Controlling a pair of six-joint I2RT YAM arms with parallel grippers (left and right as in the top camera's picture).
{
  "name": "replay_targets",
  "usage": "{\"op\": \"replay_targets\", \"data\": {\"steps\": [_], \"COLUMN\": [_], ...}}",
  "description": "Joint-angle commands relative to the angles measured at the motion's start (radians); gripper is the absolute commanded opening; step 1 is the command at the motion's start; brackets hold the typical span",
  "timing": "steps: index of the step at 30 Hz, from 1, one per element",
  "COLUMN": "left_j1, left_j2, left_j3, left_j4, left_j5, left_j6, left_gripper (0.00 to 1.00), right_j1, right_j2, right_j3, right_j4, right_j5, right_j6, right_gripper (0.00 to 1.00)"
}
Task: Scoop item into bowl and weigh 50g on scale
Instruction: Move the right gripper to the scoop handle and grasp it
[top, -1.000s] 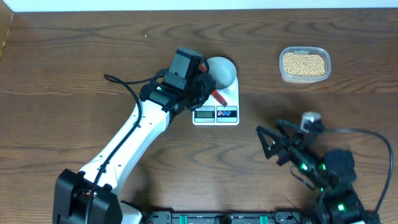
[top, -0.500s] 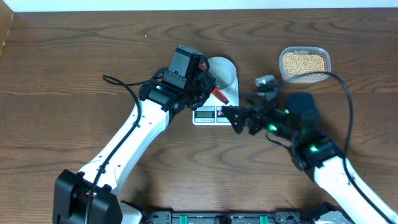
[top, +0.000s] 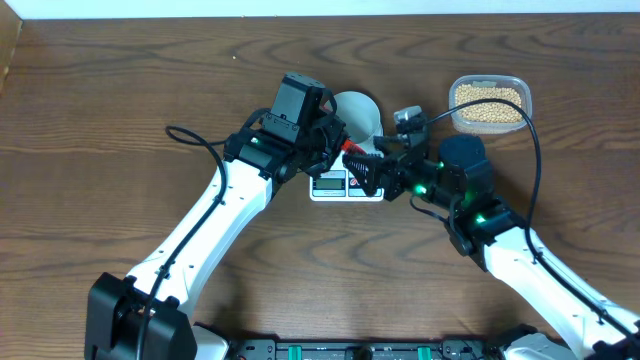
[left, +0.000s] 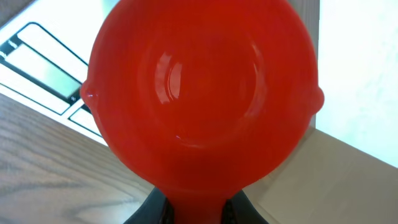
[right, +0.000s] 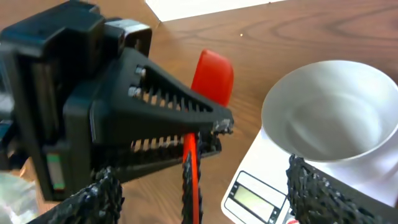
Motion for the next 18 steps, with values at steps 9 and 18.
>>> {"op": "replay_targets", "data": {"steps": [9,18], "left_j1": [-0.002,-0.002], "left_j2": [-0.003,-0.003], "left_j3": [0.016,0.016], "left_j4": [-0.002,-0.002], "left_j5": [0.020,0.019], "left_j6": [-0.099,-0.098], "left_gripper": [0.07,0.07], "right_j1": [0.005,0.005], "right_j2": [0.093,0.093], "right_j3": [0.019,0.019], "right_j4": [0.095,0.125], "right_j5": [-0.008,-0.008], "right_j6": [0.144,0.161], "right_gripper": [0.65,0.51]}}
